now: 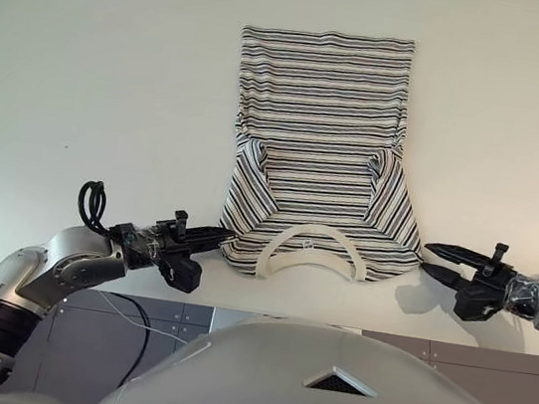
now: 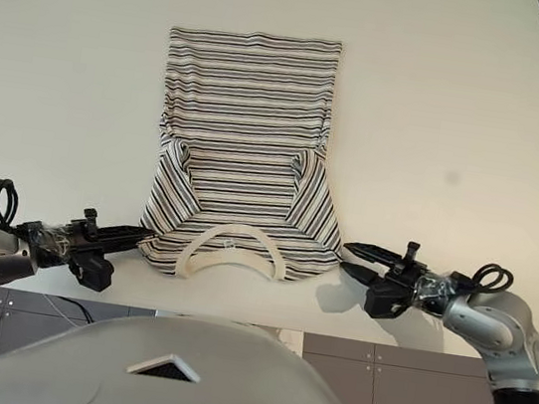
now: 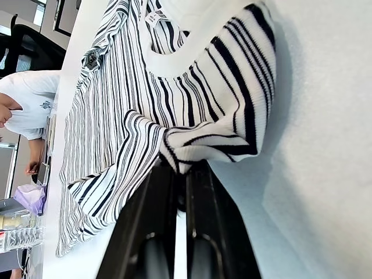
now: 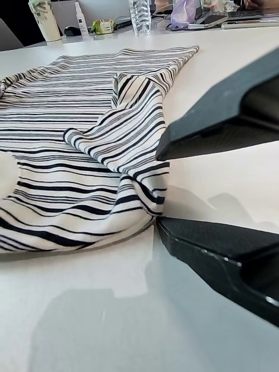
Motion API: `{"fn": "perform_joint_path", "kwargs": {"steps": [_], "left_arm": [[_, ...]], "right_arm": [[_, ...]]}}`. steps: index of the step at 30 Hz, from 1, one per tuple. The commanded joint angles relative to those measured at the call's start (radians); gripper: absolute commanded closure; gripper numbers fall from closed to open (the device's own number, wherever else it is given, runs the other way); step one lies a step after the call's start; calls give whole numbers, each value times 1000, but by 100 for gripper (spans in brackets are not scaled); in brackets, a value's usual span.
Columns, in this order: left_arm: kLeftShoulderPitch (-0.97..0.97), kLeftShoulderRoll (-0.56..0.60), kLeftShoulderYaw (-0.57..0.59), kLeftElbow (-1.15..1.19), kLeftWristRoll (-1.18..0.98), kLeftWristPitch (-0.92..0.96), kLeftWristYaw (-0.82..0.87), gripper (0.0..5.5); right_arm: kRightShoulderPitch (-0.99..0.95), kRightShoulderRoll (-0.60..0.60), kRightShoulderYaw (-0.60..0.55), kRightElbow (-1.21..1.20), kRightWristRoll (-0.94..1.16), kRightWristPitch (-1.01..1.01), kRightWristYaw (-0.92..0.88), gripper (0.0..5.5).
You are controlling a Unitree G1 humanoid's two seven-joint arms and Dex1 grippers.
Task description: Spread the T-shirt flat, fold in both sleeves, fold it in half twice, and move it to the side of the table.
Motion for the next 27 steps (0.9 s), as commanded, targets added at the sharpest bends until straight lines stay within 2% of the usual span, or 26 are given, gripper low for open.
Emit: {"fn": "perform_joint_path", "kwargs": {"steps": [1,13,20,24,27], "left_arm": [[24,0,-59,94,74,57,-44,540],[23,6,-66,81,66,59,-48,540],[18,0,-65,54,7,85,-66,540],[13,9,-56,29,-73,111,-98,540],[31,37,-48,-37,-172,142,-151,540]], "right_arm": [[3,10,56,8,-65,21,-18,372],[-70,-7,145,63,-103,61,-97,372],[-61,-40,188,55,-67,56,-84,521],[-45,-74,199,40,-42,67,-66,538],[-16,-133,191,-18,68,112,-17,538]]}}
